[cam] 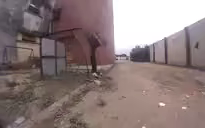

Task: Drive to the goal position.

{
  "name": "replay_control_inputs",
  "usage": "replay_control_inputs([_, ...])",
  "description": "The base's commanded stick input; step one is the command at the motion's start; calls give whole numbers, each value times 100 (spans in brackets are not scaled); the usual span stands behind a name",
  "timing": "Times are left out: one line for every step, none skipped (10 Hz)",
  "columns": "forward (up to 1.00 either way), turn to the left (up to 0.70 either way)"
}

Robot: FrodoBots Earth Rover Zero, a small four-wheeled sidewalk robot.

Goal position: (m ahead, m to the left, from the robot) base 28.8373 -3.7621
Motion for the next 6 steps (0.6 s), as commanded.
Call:
replay_control_inputs([100,-27])
replay_control_inputs([100,-27])
replay_control_inputs([100,-27])
replay_control_inputs([100,-23])
replay_control_inputs([100,-3])
replay_control_inputs([100,0])
